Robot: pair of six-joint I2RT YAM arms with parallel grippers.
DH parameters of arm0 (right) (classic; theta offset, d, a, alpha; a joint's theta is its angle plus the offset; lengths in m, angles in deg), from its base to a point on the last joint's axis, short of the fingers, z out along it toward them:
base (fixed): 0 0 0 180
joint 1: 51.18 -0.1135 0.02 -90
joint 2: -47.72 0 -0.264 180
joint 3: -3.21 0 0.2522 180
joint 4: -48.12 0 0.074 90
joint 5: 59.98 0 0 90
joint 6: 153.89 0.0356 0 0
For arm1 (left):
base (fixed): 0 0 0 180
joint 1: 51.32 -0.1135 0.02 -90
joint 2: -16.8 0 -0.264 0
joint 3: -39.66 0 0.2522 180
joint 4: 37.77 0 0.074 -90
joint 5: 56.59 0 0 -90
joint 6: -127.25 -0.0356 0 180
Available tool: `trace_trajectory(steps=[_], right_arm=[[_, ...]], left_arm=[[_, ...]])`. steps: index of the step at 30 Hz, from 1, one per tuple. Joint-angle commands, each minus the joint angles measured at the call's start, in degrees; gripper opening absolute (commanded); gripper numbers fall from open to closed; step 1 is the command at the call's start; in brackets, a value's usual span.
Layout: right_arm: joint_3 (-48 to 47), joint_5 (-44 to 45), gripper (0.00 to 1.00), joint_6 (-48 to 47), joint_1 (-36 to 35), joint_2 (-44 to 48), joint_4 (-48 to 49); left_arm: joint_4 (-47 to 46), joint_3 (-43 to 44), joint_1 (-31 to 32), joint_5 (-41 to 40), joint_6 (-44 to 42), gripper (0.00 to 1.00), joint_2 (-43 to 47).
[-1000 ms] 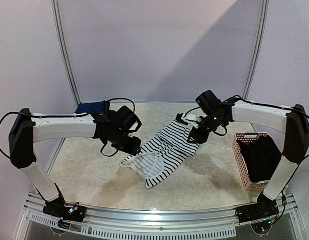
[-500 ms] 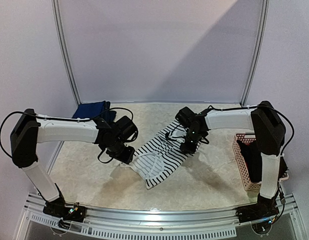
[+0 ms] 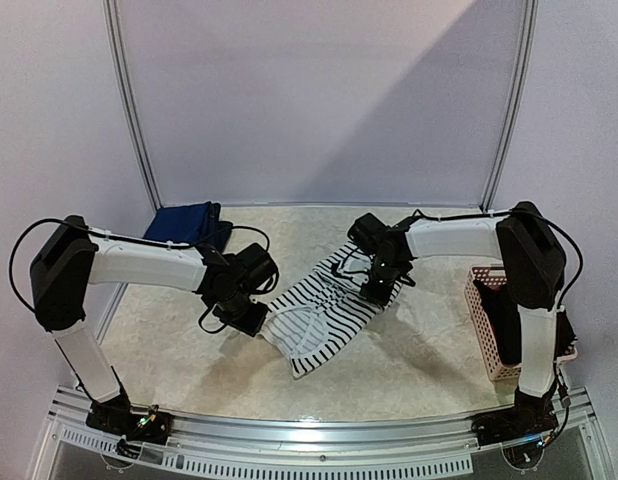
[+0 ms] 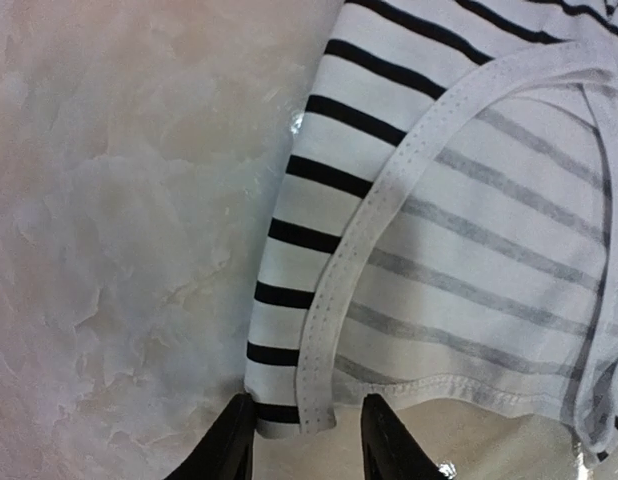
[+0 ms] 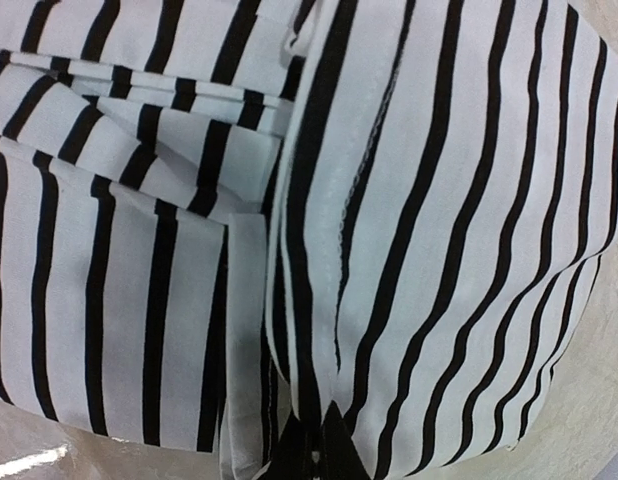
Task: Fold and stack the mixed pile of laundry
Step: Flatten out the crumpled tank top at the center of the board.
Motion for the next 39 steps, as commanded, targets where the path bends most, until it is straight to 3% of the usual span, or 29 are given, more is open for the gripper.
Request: trace_trajectory(steps=[1, 5, 15, 21, 25, 27, 29, 31, 32, 35, 39], right_arm=[[-4.1, -5.4, 0.00, 2.4, 2.1, 2.5, -4.0], [-6.8, -16.8, 0.00, 1.8, 3.0, 10.3, -9.3], [-10.5, -28.9, 0.00, 3.4, 5.8, 24.0, -17.2], [-0.7, -35.3, 0.00, 9.1, 18.1, 36.8, -5.9], [8.8, -34.6, 0.00, 17.6, 29.3, 39.8, -0.5], [12.0, -32.4, 0.06, 21.9, 30.8, 38.0, -2.4], [15.3, -32.2, 0.25, 23.6, 31.0, 34.8, -4.0], [16.3, -29.6, 0.40, 22.8, 31.0, 32.9, -4.8], [14.8, -28.4, 0.42, 22.2, 31.0, 32.0, -6.6], [10.1, -30.3, 0.44, 17.3, 30.7, 28.7, -12.4], [13.9, -31.8, 0.41, 8.6, 25.5, 31.6, -10.2]], left_arm=[[-0.7, -1.2, -0.1, -0.6, -0.7, 0.35, -0.5], [-0.9, -2.1, -0.9, -2.1, -1.4, 0.24, 0.1], [2.8, -1.8, -2.8, -7.2, -3.8, 0.01, 8.7], [12.1, 2.4, -4.1, -16.3, -3.0, 0.00, 29.2], [15.5, 2.4, -10.9, -14.2, -2.9, 0.00, 38.1], [17.6, 1.3, -13.5, -13.5, -3.4, 0.00, 38.6], [18.4, -0.4, -14.1, -12.2, -3.2, 0.00, 37.4], [18.6, -1.7, -14.3, -10.4, -2.5, 0.10, 35.0], [18.8, -1.9, -14.3, -10.1, -1.7, 0.17, 33.8], [17.5, -2.0, -14.1, -10.0, -0.8, 0.29, 32.4], [13.9, -2.3, -14.0, -8.5, -0.4, 0.35, 33.2]])
